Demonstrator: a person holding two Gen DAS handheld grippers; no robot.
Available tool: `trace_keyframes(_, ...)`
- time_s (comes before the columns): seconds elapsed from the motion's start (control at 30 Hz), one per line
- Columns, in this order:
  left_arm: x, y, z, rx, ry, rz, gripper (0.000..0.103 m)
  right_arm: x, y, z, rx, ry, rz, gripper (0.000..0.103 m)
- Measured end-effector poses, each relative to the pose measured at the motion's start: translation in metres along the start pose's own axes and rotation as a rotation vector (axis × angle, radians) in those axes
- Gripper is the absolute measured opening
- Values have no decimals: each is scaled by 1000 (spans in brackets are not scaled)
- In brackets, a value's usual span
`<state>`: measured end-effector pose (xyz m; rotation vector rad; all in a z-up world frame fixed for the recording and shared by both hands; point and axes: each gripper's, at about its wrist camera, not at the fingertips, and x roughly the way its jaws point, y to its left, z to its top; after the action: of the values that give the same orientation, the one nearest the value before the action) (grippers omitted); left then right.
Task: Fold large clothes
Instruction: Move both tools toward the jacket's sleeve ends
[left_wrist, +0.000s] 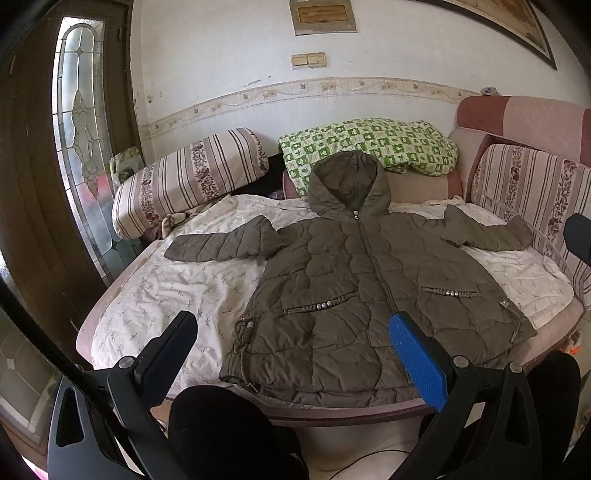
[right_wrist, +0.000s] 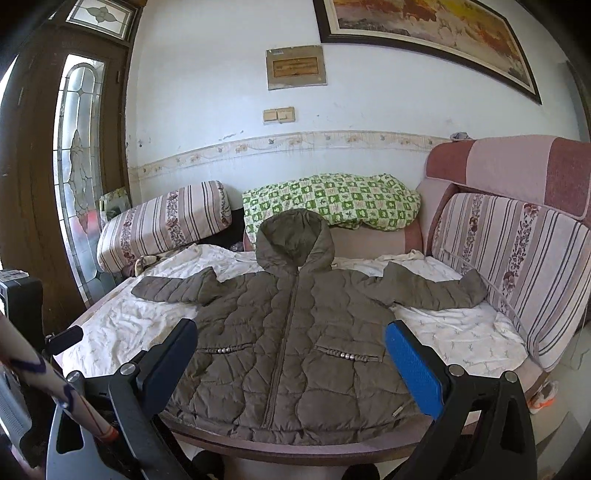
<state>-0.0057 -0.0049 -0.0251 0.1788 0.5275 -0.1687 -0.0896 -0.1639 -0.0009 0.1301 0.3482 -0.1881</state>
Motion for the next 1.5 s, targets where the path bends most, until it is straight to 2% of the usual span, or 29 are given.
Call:
trace_keyframes(0.2, 9, -2, 3, -1, 15, 0, 103, 11, -5, -6, -11, -14, 3, 103)
trace_keyframes(0.63, 38, -8, 6, 7, 67, -19, 103, 42, -17, -5, 55, 70, -3, 103)
trace_keyframes(1.13, 112, -18, 14, -2, 148, -39, 103, 116, -39, -13, 120, 194, -45, 103)
trace_keyframes(1.27, 133, -20, 35, -10, 127, -35, 103, 132, -53, -6, 108, 211, -93, 103)
trace_keyframes(1.5, 182, -25, 102, -74, 38, -3, 103, 150, -85, 14, 110, 206, -205, 103)
